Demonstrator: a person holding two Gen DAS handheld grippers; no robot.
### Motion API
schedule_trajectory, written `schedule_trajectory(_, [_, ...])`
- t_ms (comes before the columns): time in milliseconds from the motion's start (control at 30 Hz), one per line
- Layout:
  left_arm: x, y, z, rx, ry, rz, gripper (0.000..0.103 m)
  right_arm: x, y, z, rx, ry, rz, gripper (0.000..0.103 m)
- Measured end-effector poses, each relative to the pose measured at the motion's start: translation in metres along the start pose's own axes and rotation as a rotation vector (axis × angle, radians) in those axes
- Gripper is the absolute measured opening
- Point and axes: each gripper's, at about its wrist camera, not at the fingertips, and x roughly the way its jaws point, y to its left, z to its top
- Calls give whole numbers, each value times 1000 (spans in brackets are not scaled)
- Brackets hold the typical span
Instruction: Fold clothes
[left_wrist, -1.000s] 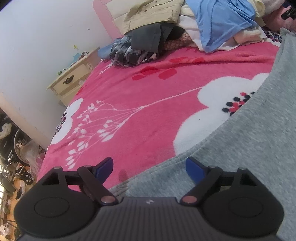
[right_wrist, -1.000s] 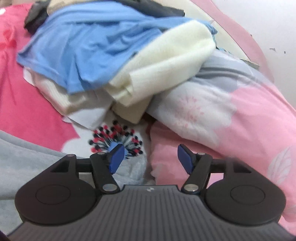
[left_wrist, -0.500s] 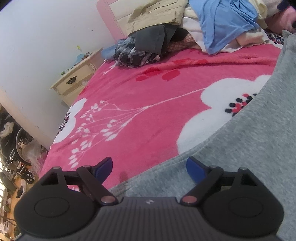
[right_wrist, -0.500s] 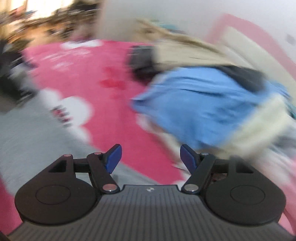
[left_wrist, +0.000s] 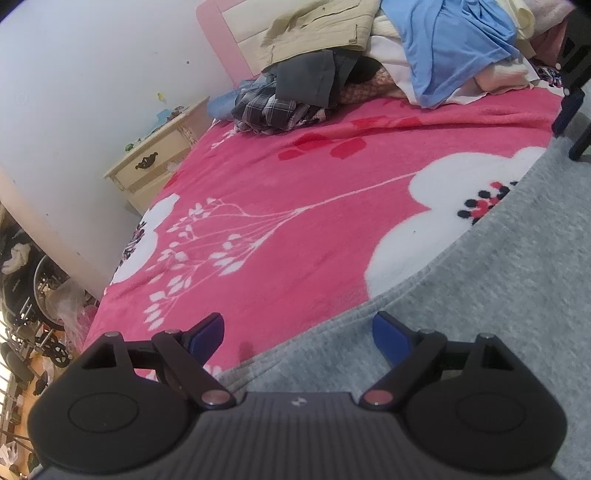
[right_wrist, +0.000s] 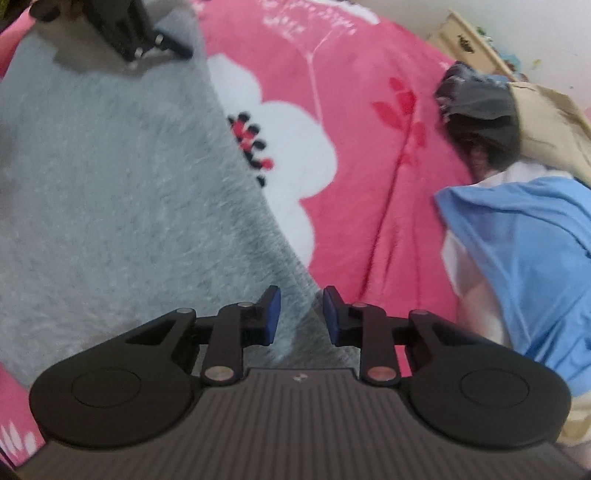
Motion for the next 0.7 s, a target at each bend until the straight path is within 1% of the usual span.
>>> schedule_trajectory(33, [-1, 0, 0, -1, 0, -1, 90, -1, 0, 0, -2, 2, 2, 23])
schedule_trajectory(100, [-2, 0, -1, -2, 0, -2, 90, -4, -2, -1, 7, 6, 15, 15])
schedule_trajectory(133, [-3, 0, -1, -2, 0, -1, 90, -6, 0, -1, -5, 6, 3, 9])
schedule_trajectory(167, [-4, -1, -2, -1, -1, 1, 90, -7, 3, -2, -22, 4, -17, 5])
schedule_trajectory(267, [-6, -2, -2, 1, 0, 5, 90, -14, 7, 0, -51, -11, -73, 4])
schedule_trajectory(433, [-8, 0, -2, -6, 6, 0, 90, -18, -1, 4, -31, -33, -128, 4])
schedule_trajectory(600, [-8, 2, -4, -18, 6, -1, 90, 8, 0, -2, -24, 10, -130, 4])
schedule_trajectory(633, [-8, 2, -5, -15, 4, 0, 90, 9, -4, -5, -1, 1, -126, 7])
schedule_trajectory(667, [-8, 3, -5, -16, 1, 0, 90, 7, -12, -9, 58, -6, -124, 15])
schedule_trajectory(700, [-8, 3, -6, -16, -1, 0, 90, 3, -22, -13, 128, -9, -123, 22])
